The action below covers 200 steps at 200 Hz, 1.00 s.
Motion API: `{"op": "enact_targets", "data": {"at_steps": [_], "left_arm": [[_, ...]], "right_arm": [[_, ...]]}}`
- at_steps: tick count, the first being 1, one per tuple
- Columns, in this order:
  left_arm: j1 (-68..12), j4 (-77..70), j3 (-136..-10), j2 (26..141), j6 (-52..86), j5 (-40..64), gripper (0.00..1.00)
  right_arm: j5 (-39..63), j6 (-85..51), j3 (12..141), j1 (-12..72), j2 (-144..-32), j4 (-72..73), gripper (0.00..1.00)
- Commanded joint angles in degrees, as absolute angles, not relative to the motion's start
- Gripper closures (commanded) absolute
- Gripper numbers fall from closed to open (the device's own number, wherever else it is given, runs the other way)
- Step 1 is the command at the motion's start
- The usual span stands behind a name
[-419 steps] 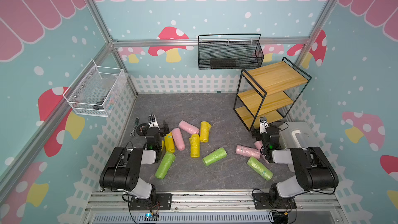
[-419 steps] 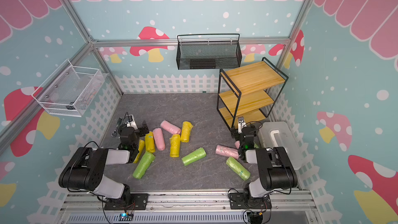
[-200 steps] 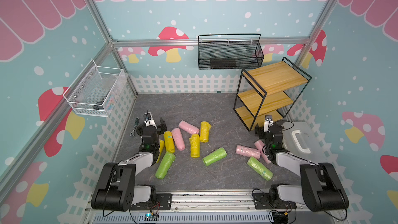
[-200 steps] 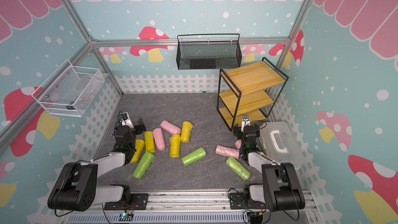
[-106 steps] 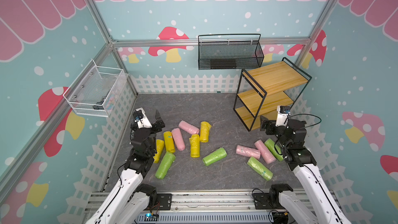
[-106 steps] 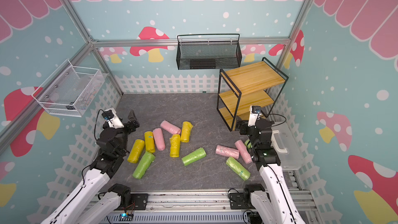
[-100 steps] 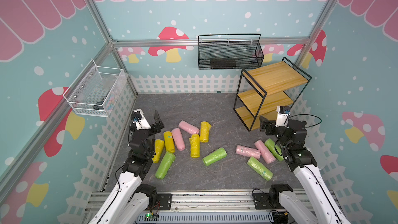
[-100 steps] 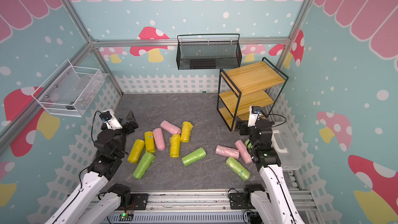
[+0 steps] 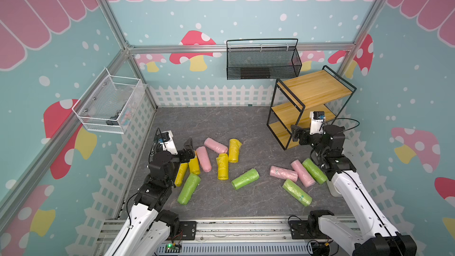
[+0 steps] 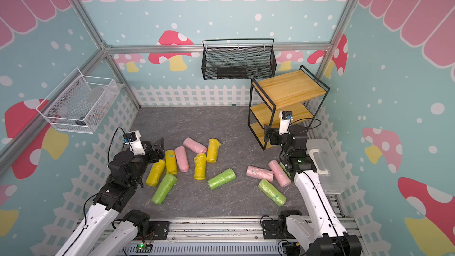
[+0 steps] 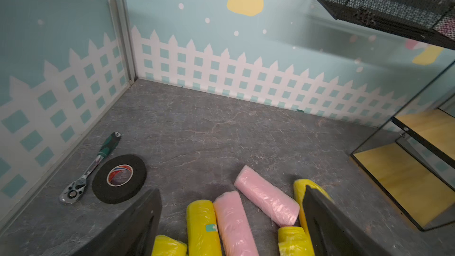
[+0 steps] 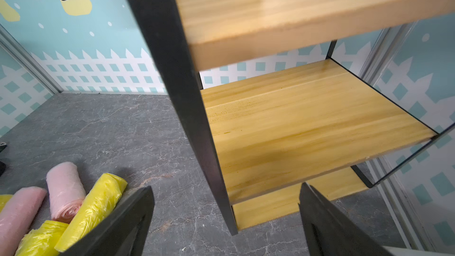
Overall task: Sort the rolls of trash bags by color and place them on the shelf
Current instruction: Move the shelf to the center of the board.
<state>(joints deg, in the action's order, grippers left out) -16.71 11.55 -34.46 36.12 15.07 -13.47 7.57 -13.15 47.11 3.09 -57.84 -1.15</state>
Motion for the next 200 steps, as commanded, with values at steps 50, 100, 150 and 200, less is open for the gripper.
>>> {"op": "enact_targets", "data": {"at_steps": [50,100,150,200], "left_arm": [[-20.56,12.05,-36.30,36.02,14.53,-7.55,0.07],[-20.97,12.34,-36.46,36.44,15.10,-7.21,0.07],[-22.30,13.10,-36.57,36.14,15.34,-9.27,0.07],[-25.78,14.13,-36.21,35.34,16.27,-12.92,0.07]], "right_arm": [[6.58,-17.08,46.95,3.16,-63.40,9.45,0.07],[8.70,-20.22,47.10,3.18,-67.93,12.57,0.30],[11.04,-21.95,46.78,3.26,-67.69,13.36,0.57],[14.49,-24.08,47.02,4.18,-67.94,12.13,0.79]]}}
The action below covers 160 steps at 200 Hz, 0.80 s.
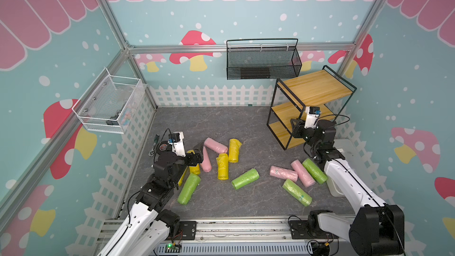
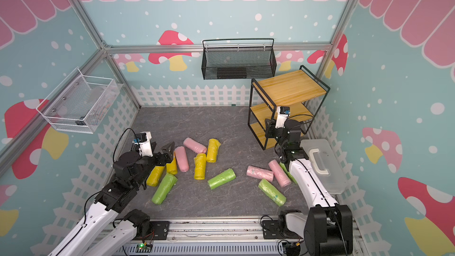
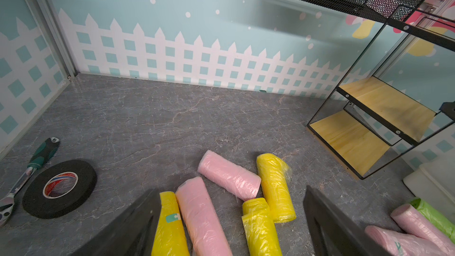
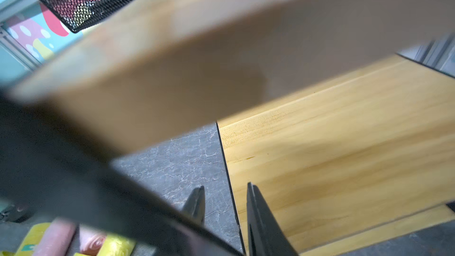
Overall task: Sort the rolls of trash bags by color and place them on the shelf
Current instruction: Move the shelf to the center of the board.
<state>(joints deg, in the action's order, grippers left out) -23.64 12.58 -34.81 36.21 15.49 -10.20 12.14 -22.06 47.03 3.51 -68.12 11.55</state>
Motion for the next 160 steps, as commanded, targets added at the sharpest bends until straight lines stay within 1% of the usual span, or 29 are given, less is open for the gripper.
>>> {"op": "enact_targets", "data": {"at_steps": [1,28,52,85,125,160], "left_arm": [[-25.86,14.18,-36.21,35.29,16.31,-13.01,0.07],[-27.51,15.56,-36.03,35.00,17.91,-16.18,0.07],[-27.86,17.10,-35.71,34.21,20.18,-17.13,0.07],[-27.84,18.24,-35.16,32.05,21.70,-17.84,0.07],[-27.85,21.41,-36.16,30.75,22.06,-18.02,0.06],[-27.94,22.91,-37.26,31.14,22.08,-16.66,0.06]], "right_arm": [[14.59,-24.12,46.98,4.20,-67.98,12.13,0.80],[17.99,-23.15,47.87,6.68,-68.34,10.37,0.91],[15.70,-19.84,49.39,12.46,-68.11,7.61,0.97],[10.63,-17.18,51.73,21.20,-68.98,4.92,0.98],[5.59,-19.24,51.86,28.88,-70.71,7.03,1.00],[1.88,-20.11,54.78,35.23,-75.28,8.17,1.00]]}}
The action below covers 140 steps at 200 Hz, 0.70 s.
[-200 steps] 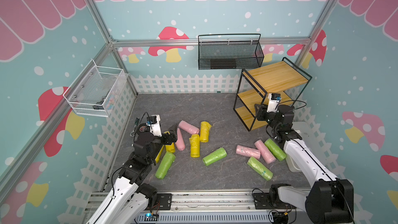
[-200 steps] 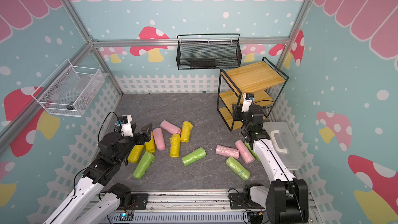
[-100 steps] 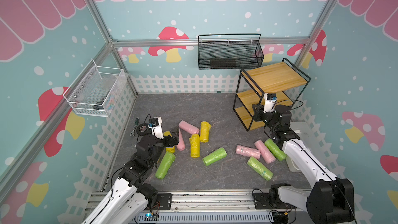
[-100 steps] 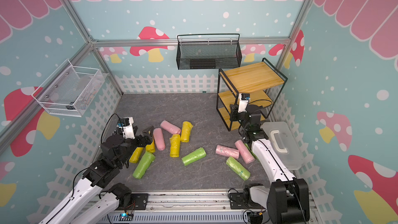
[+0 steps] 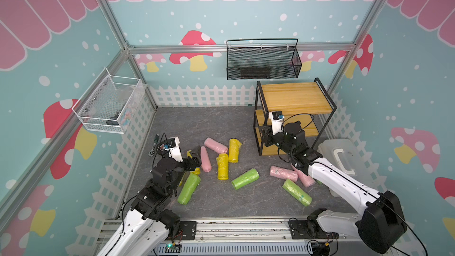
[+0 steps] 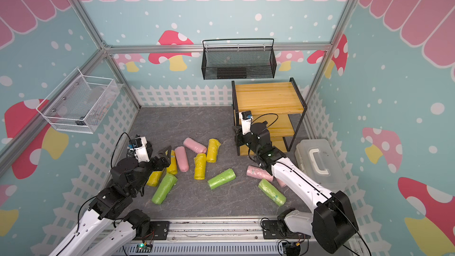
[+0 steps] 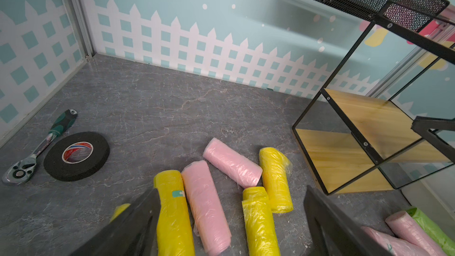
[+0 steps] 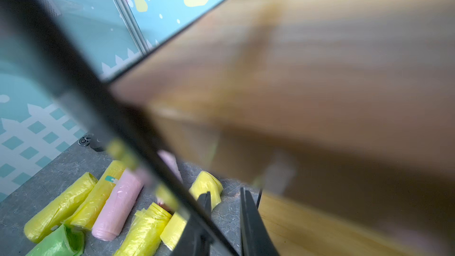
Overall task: Sort the rolls of trash bags by color and place them on the shelf
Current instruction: Move the shelf to the center of the board.
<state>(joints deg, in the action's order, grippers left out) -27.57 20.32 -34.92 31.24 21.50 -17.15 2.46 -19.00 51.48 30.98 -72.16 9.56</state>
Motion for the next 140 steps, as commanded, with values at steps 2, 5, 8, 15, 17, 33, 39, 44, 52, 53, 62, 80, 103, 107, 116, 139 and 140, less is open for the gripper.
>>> {"op": "enact_targets", "data": {"at_steps": [2,5,8,15,17,33,39,44,52,53,62,80,103,107,116,139,140], "left_arm": [[-27.95,23.02,-37.26,31.12,22.13,-16.56,0.06],[-27.95,23.10,-37.34,31.11,22.15,-16.38,0.06],[-27.95,23.19,-37.43,31.25,22.15,-16.24,0.06],[-27.90,23.40,-37.52,31.18,22.10,-16.09,0.06],[-27.94,23.52,-37.53,31.17,22.16,-16.08,0.06],[-27.98,23.98,-37.83,30.89,22.07,-16.14,0.06],[-28.08,24.20,-37.98,30.85,22.07,-16.30,0.06],[-28.12,24.37,-38.04,30.76,21.98,-16.51,0.06],[-28.15,24.69,-38.14,30.72,21.97,-16.90,0.05],[-28.14,24.69,-38.19,30.70,21.97,-16.93,0.05],[-28.16,24.71,-38.25,30.58,21.97,-17.11,0.05],[-28.29,24.61,-38.15,30.48,22.30,-17.37,0.05],[-28.65,24.60,-38.06,30.41,22.50,-17.21,0.05],[-28.78,24.71,-38.06,30.31,22.50,-17.25,0.05],[-29.13,24.70,-38.06,30.18,22.36,-17.67,0.05],[-29.87,24.73,-37.97,29.95,22.19,-17.99,0.05],[-29.88,24.76,-37.97,29.96,22.17,-17.96,0.05]], "right_arm": [[1.66,-20.12,54.96,35.70,-75.62,8.28,1.00],[1.39,-20.17,55.21,36.29,-76.06,8.55,1.00],[1.14,-20.21,55.44,36.95,-76.63,8.84,1.00],[0.45,-20.29,56.08,38.32,-77.76,9.10,1.00],[0.20,-20.30,56.21,38.65,-77.97,9.24,1.00],[-1.81,-20.40,57.92,41.70,-80.51,9.49,1.00],[-2.28,-21.19,58.37,42.50,-81.29,9.99,1.00],[-2.45,-21.84,58.36,43.09,-81.87,10.91,1.00],[-3.07,-22.54,58.50,44.17,-82.66,12.12,1.00],[-3.21,-22.61,58.56,44.32,-82.73,12.17,1.00],[-4.31,-23.14,59.20,45.64,-83.55,12.47,1.00],[-4.72,-23.55,60.62,47.62,-85.07,12.84,1.00],[-3.99,-23.53,63.07,49.49,-87.08,12.57,1.00],[-3.58,-23.76,63.46,49.69,-87.53,12.57,1.00],[-2.54,-24.59,64.16,50.04,-88.40,12.79,1.00],[-2.10,-25.40,65.98,51.71,-90.76,14.32,1.00],[-2.11,-25.36,66.08,51.78,-90.86,14.32,1.00]]}}
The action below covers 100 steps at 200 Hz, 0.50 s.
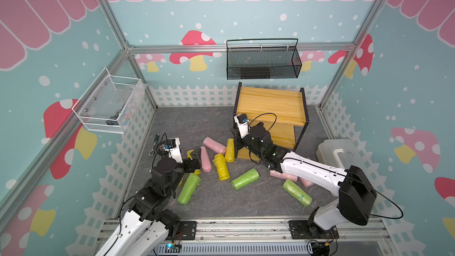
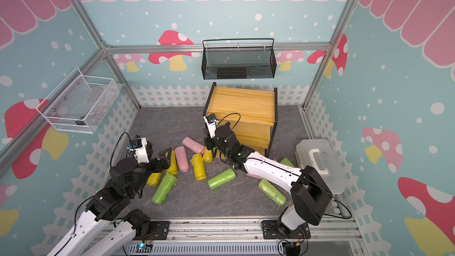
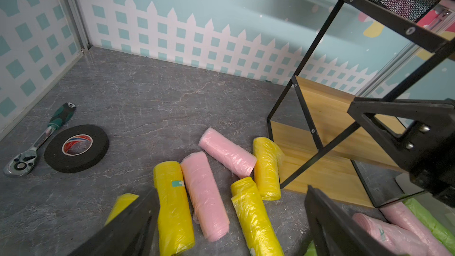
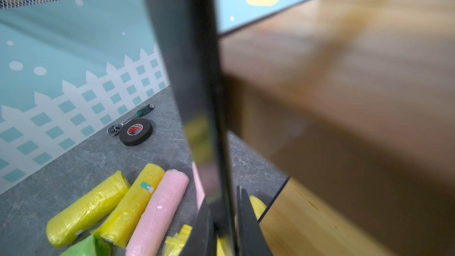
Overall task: Sort the rolls of trash bags by color and place them on the shelf
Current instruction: Move the shelf to the center of the board.
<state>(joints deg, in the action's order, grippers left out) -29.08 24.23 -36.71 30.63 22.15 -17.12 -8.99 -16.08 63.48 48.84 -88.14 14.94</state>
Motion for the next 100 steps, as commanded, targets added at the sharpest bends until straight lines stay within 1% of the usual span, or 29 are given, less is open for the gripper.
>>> {"op": "enact_targets", "data": {"at_steps": [1,26,34,72,78,83,84,88,91,92,94,100], "left_arm": [[-29.88,24.73,-37.97,29.97,22.16,-17.94,0.05],[-30.10,24.78,-37.97,29.91,22.15,-17.96,0.05],[-30.37,24.76,-37.88,29.96,22.24,-19.74,0.05],[-30.93,24.52,-37.71,29.67,22.43,-21.42,0.05],[-30.96,24.57,-37.62,29.61,22.46,-21.44,0.05],[-31.01,24.52,-37.62,29.49,22.41,-21.51,0.05],[-31.02,24.52,-37.62,29.47,22.41,-21.48,0.05],[-31.08,24.48,-37.62,29.53,22.48,-21.48,0.05],[-31.03,24.47,-37.62,29.52,22.50,-21.45,0.05],[-31.07,24.45,-37.62,29.53,22.50,-21.45,0.05],[-31.08,24.48,-37.62,29.53,22.50,-21.45,0.05],[-31.16,24.53,-37.62,29.51,22.55,-21.45,0.05]], "right_arm": [[-2.06,-25.33,66.13,51.86,-90.96,14.32,1.00],[-1.13,-24.96,69.50,52.72,-93.63,13.24,1.00],[-0.53,-25.21,70.22,52.80,-94.22,13.10,1.00],[1.27,-25.88,71.32,53.29,-95.38,12.10,0.99],[1.50,-26.01,71.21,53.43,-95.17,11.54,0.95],[1.62,-26.02,71.19,53.51,-94.95,10.89,0.88],[1.61,-25.99,71.19,53.52,-94.82,10.50,0.85],[1.59,-25.99,71.19,53.55,-94.68,9.85,0.82],[1.52,-26.08,71.19,53.61,-94.32,8.89,0.74],[1.52,-26.08,71.19,53.61,-94.32,8.89,0.74],[1.50,-26.22,71.19,53.61,-94.04,7.97,0.69],[1.41,-26.48,71.19,53.61,-93.44,6.02,0.62]]}}
